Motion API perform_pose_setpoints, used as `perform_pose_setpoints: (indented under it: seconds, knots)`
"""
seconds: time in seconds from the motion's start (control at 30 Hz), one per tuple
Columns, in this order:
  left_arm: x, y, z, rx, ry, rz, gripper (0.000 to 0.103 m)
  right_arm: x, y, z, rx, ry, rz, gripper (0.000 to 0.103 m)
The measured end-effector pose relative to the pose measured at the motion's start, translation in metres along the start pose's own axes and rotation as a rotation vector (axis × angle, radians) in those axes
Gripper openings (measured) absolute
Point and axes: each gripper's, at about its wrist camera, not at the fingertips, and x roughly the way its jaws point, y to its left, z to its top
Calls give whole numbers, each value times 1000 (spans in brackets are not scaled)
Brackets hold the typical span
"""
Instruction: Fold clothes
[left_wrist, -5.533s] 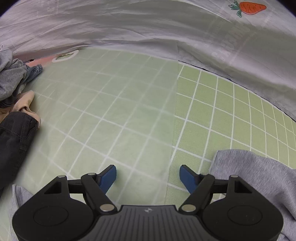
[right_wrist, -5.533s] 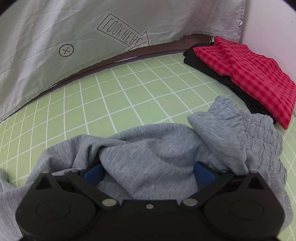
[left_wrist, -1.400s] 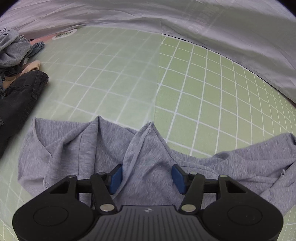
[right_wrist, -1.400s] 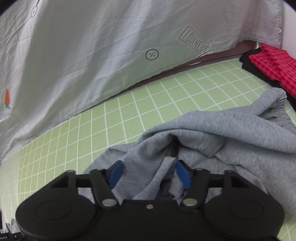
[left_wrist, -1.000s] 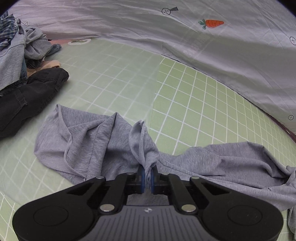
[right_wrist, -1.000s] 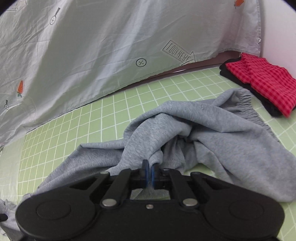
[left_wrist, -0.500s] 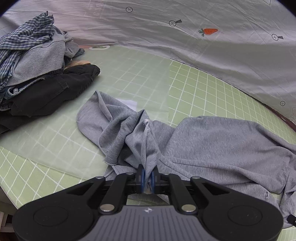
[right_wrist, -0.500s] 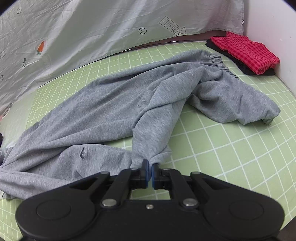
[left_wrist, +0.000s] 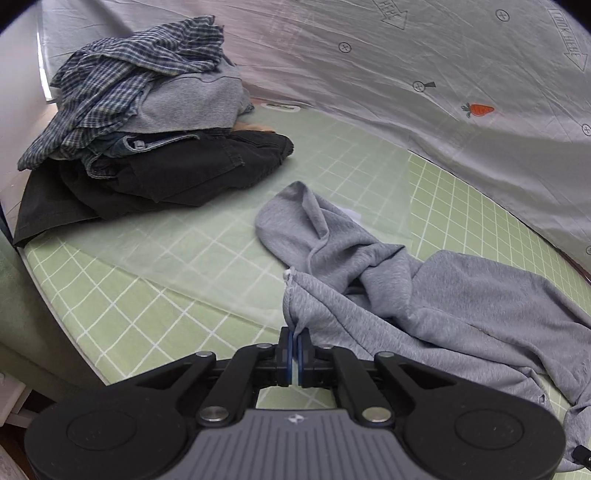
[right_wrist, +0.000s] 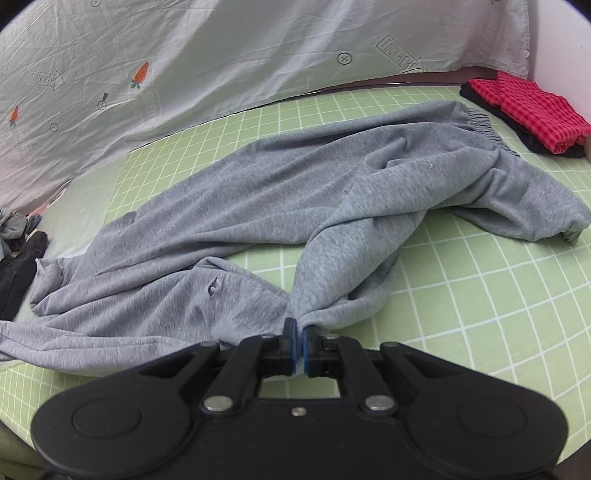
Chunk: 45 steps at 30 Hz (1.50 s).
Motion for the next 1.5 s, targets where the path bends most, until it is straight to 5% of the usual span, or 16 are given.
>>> perform_pose_setpoints:
  seconds: [0.27,0.4,0.63,0.83,0.97,1.1,1.37,1.5]
  knots:
    - [8,67,6,-141,-17,169,3,5,29,-14,-77,68,128,10]
    - [15,68,-3,-161,25,187,8,1,28,-15,-79,64,121,32]
    - [13,39,-3,-108,-2,179,40,-5,-14,-5,114,14,37,55]
    - [15,-3,3,29,-31,103,62,-6,-63,3,329,-20,-17,63]
    - [30,-35,-2,76,35,8,63,-8,-89,8,413,-41,-41,64]
    - [55,-62,-8,0,151,-102,63,-11,-104,14,416,-51,-69,65]
    - [96,-71,-19,-155,266,21,65,15,-131,47,416,-10,-60,67]
    - [106,-80,-21,-140,344,100,67,36,-143,68,443,18,-56,69]
